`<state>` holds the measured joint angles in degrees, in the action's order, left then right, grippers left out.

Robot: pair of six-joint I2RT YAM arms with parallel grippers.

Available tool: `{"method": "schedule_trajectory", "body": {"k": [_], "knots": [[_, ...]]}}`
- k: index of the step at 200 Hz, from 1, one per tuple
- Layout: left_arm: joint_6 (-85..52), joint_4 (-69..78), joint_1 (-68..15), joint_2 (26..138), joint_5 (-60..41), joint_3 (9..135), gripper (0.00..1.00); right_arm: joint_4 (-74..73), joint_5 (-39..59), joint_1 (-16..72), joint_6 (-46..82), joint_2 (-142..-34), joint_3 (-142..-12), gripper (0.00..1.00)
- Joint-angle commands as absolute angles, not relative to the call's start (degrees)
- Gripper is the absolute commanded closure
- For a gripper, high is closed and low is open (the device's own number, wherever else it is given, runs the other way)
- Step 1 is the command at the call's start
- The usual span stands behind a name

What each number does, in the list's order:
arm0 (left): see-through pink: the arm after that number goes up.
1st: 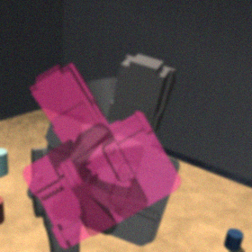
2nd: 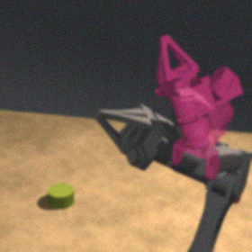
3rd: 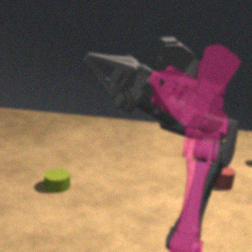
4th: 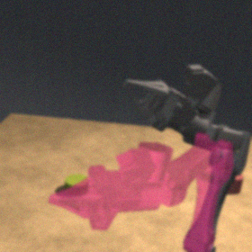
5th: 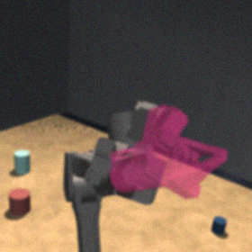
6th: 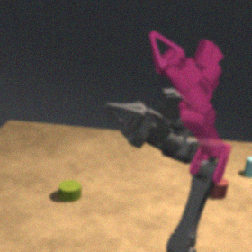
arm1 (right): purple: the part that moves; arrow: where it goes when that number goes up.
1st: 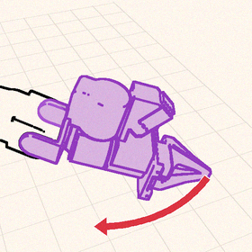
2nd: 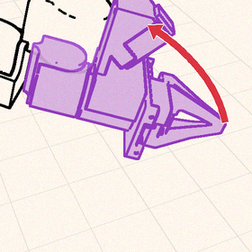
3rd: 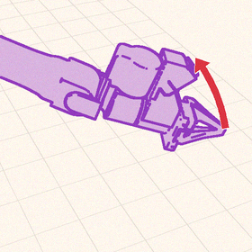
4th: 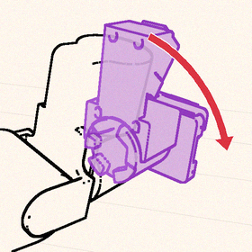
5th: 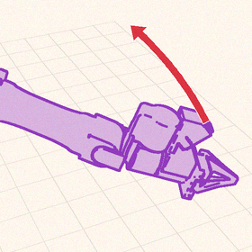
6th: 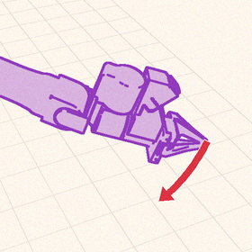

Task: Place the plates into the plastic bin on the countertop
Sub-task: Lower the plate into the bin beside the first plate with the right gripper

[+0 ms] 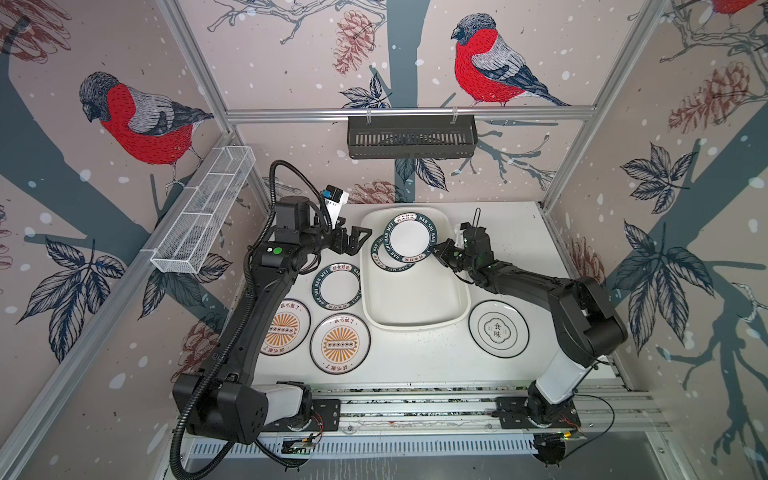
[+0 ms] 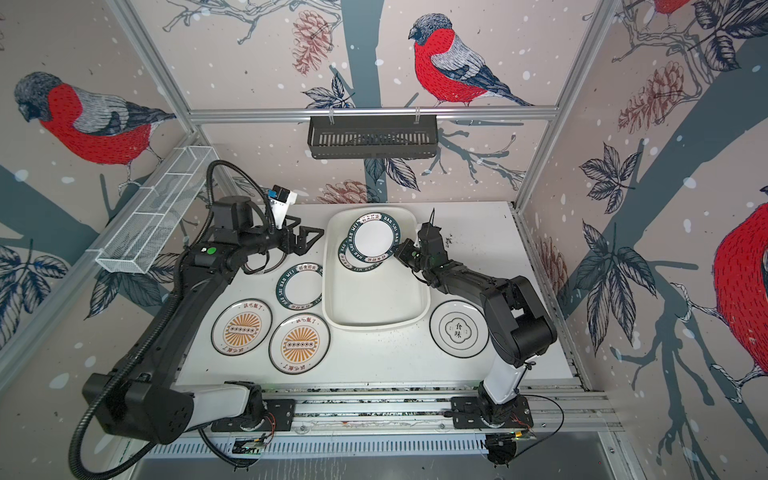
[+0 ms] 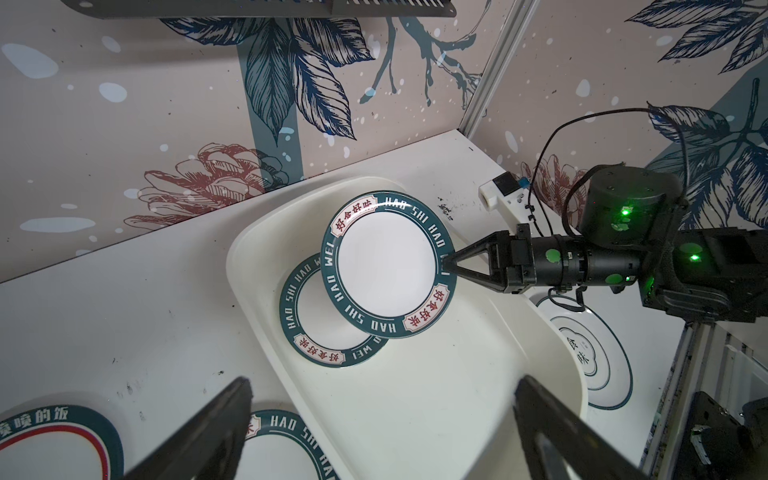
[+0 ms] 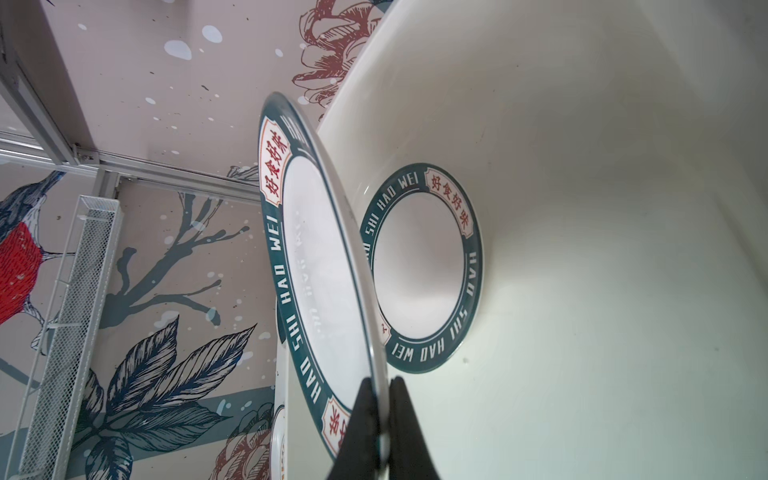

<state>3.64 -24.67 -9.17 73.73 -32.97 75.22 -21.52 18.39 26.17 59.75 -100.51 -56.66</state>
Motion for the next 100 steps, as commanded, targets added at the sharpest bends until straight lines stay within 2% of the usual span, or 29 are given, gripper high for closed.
{"method": "schedule_trajectory", "body": {"k": [1, 100], "knots": [[4.48, -23.68, -9.29, 73.12, -33.92, 74.75, 0.02, -24.62, 17.57, 26.79, 60.01, -102.67, -57.6, 0.97], [6.56, -25.05, -9.32, 71.19, -33.92, 74.71, 0.02, -19.26, 17.33, 28.28, 60.47, -111.96, -65.77, 0.96]]}}
